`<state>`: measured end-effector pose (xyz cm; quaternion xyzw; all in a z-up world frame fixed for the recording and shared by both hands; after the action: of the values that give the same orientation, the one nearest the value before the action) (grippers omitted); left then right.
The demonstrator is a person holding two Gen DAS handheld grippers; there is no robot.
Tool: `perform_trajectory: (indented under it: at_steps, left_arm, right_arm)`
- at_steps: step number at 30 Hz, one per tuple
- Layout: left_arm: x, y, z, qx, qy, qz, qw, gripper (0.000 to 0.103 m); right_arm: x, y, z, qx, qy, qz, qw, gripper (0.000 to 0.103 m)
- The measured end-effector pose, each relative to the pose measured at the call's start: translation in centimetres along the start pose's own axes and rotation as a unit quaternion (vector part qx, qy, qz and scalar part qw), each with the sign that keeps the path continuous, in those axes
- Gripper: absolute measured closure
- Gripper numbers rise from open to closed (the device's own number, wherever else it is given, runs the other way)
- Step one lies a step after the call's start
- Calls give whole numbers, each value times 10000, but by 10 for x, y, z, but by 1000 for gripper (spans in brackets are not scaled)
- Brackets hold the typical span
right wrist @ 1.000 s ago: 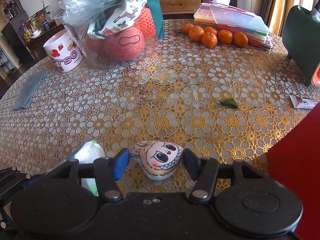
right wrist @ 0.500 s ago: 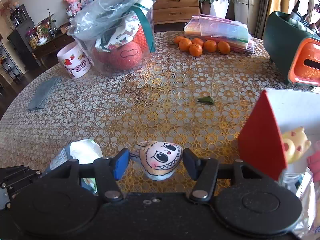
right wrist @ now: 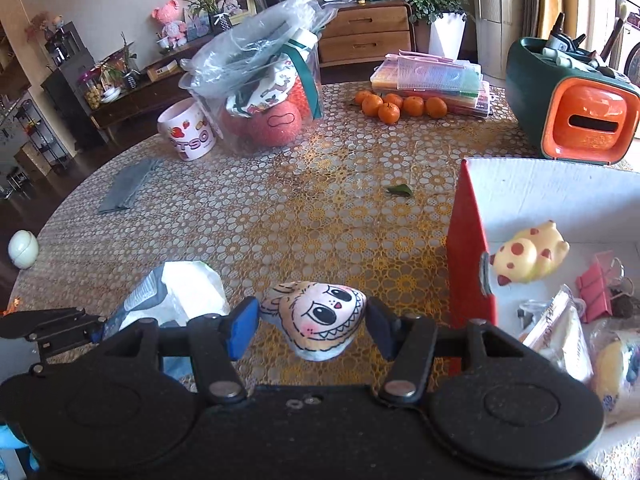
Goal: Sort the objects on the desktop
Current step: 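Carry the snack bag with left tool into the shoebox while right tool carries the plush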
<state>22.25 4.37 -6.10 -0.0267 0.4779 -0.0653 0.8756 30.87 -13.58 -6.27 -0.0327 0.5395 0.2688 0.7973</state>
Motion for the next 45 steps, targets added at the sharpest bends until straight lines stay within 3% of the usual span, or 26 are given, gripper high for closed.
perform_trajectory:
  at_steps: [11, 24, 45]
  left_arm:
    - [-30, -38, -14, 56, -56, -145, 9999, 80]
    - [-50, -98, -9, 467, -181, -357, 9981, 80]
    - [-33, -193, 49, 1286, -351, -608, 9892, 80]
  right_arm:
    - [-49, -9, -35, -67, -201, 154, 9997, 45]
    - [-102, -43, -69, 132, -545, 162, 9983, 45]
    - [-154, -133, -87, 799, -1019, -322, 9911, 45]
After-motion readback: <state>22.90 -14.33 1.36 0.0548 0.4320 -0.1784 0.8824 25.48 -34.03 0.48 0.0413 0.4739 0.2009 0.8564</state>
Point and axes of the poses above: each gripper's, at about its wrist camera, not at the fingertips, and x roughly the way its jaws point, y to its left, z to its top, the point moved 3 cm from there along x, roughly the way its jaws point, and after that the axes turned 12 degrees about y, right-handed, at the moved point
